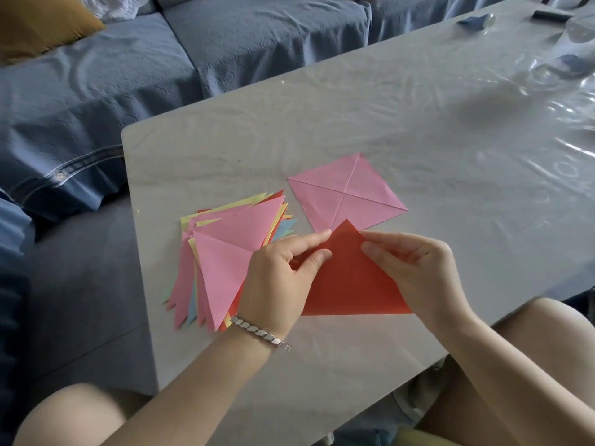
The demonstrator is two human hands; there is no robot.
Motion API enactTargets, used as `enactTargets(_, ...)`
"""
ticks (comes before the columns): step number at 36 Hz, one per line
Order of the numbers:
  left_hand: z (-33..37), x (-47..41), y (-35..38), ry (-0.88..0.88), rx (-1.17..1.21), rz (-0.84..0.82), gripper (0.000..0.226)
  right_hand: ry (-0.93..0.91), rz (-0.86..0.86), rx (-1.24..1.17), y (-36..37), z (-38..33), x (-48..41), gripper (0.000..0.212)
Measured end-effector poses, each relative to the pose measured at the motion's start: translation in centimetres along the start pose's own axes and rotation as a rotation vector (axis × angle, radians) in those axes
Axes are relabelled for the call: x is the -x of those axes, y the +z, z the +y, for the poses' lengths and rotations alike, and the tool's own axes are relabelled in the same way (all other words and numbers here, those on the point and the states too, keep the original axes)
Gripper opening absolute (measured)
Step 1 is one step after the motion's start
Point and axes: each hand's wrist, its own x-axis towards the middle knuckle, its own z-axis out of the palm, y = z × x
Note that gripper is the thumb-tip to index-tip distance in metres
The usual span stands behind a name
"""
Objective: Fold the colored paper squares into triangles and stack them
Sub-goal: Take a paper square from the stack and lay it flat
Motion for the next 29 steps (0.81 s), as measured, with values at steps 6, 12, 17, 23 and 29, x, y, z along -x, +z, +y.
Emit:
enactTargets(6,-0.1,0.0,0.1,-0.003,-0.005,-0.002,0.023,0.018,-0.002,0.003,0.0,0.2,-0.1,0.019)
enactTargets(12,0.1,0.1,0.1,-0.035,0.004,-0.016,0.021,0.041,-0.027,0.026,-0.4,0.7,-0.3,0.018)
enactTargets(17,0.0,0.1,0.3,-0.108,-0.022,-0.045,0.019,0.008,-0.136,0.163,-1.3,0.3,-1.0,0.023)
enactTargets(23,0.8,-0.3,0.3,-0.119,-0.053,-0.186,0.017,-0.063,-0.445,0.499,-2.5,-1.2,-2.5,0.022)
enactTargets(29,1.3,-0.4,0.4,-0.118,-0.069,-0.295,0.009,-0.186,-0.607,0.704,-2.7,-2.7,-4.0,0.01)
